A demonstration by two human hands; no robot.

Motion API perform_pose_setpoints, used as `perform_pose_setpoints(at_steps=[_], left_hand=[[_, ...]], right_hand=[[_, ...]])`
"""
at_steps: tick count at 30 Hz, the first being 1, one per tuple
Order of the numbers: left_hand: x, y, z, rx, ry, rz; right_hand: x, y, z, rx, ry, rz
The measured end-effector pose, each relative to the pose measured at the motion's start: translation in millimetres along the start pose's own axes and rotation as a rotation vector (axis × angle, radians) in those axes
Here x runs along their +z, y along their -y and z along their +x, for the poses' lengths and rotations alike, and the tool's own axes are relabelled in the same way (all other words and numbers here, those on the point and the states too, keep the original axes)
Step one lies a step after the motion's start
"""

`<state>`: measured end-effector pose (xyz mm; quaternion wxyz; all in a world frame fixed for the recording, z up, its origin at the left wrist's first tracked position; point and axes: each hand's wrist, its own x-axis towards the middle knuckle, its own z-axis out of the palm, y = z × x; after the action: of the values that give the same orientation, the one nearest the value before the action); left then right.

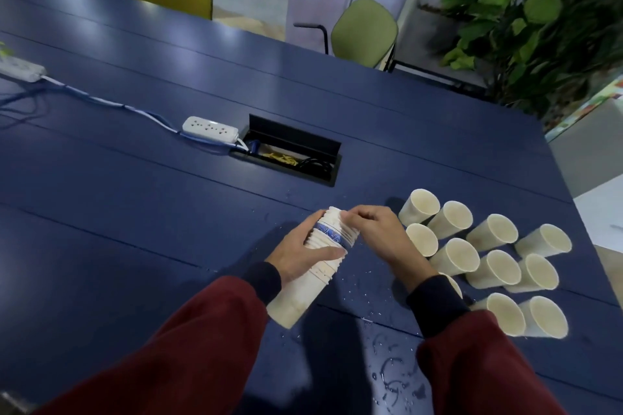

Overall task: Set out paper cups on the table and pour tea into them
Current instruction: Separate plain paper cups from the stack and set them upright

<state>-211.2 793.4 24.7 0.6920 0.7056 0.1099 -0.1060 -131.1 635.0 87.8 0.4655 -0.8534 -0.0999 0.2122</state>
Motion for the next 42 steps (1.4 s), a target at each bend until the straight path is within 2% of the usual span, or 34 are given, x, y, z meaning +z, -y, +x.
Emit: perform_pose_setpoints(at_steps=[4, 8, 10, 14, 23, 29, 33, 38, 42], left_hand=[[7, -4, 26, 0.008, 0.005, 0.030], [11, 5, 37, -0.021, 0.007, 0.093], [11, 17, 39, -0.060, -0.011, 0.069], [6, 33, 43, -0.110, -0.060, 0.076], [-1, 35, 47, -0.154, -0.078, 0.130], [0, 36, 43, -0.156, -0.063, 0.143], [5, 35, 39, -0.136, -0.061, 0.149], [9, 37, 26, -0.152, -0.008, 0.151], [11, 36, 19, -0.138, -0.010, 0.155]], right_hand=[[-9, -8, 19, 0.005, -0.102, 0.038], [-20, -20, 38, -0.048, -0.380, 0.009], [-26, -22, 46, -0.061, -0.457, -0.065], [-19, -31, 58, 0.002, -0.329, -0.281], [-7, -39, 67, 0.085, -0.116, -0.463], [9, -37, 41, -0.149, -0.298, -0.456], [29, -50, 18, -0.079, -0.210, -0.526], [29, -63, 7, -0.044, -0.195, -0.408], [28, -60, 4, -0.061, -0.200, -0.403]])
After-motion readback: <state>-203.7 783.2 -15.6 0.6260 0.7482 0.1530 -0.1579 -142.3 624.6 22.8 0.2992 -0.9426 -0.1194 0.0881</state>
